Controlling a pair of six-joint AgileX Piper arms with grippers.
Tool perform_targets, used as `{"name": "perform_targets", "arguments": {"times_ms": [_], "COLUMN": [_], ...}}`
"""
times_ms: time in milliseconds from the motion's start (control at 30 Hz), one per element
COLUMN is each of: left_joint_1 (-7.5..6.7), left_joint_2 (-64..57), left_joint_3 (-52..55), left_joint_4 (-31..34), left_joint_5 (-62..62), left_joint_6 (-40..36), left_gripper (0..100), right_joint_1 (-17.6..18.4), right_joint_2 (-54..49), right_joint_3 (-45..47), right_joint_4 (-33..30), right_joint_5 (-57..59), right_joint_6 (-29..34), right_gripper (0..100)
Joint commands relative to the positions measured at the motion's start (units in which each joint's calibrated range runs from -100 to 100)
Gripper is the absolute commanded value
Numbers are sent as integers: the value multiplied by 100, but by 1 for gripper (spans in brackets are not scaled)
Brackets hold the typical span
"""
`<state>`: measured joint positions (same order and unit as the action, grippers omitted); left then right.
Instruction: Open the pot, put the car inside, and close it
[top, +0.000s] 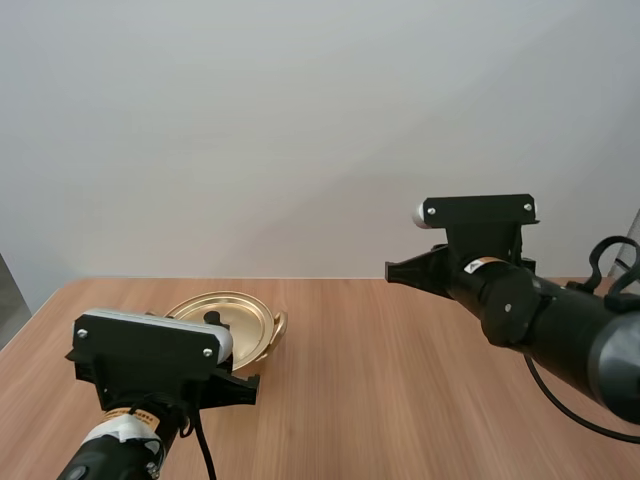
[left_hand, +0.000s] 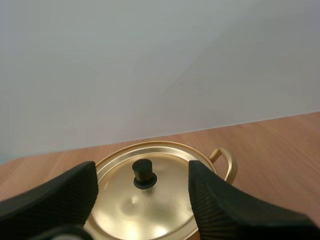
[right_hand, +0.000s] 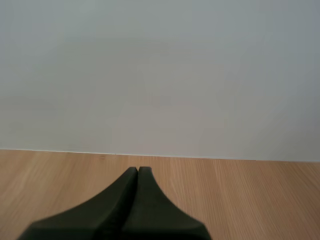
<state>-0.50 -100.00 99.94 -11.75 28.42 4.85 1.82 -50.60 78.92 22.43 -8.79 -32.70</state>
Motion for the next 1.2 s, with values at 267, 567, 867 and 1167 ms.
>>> {"name": "perform_targets", "arguments": {"times_ms": [267,567,867,1167], "left_joint_1": [-3,-3,-3,-3], "left_joint_2": [0,0,0,0], "left_joint_3": [6,6,6,6], "left_joint_4": [-6,-6,-6,-6], "left_joint_5": [70,70,70,70], "left_joint_6": [6,6,6,6], "left_gripper": [87,87,87,87], "right_joint_1": [-4,-3,-11,-11], "right_joint_2": [-4,-499,-2900,-4338], "right_joint_3": [778,1311,1715,2048], "right_joint_4": [1,1,-301,15], "right_joint_5": [-690,-904,330,1462], "right_joint_6": [-2,-2,-349,-375], "right_gripper": [0,0,0,0]}}
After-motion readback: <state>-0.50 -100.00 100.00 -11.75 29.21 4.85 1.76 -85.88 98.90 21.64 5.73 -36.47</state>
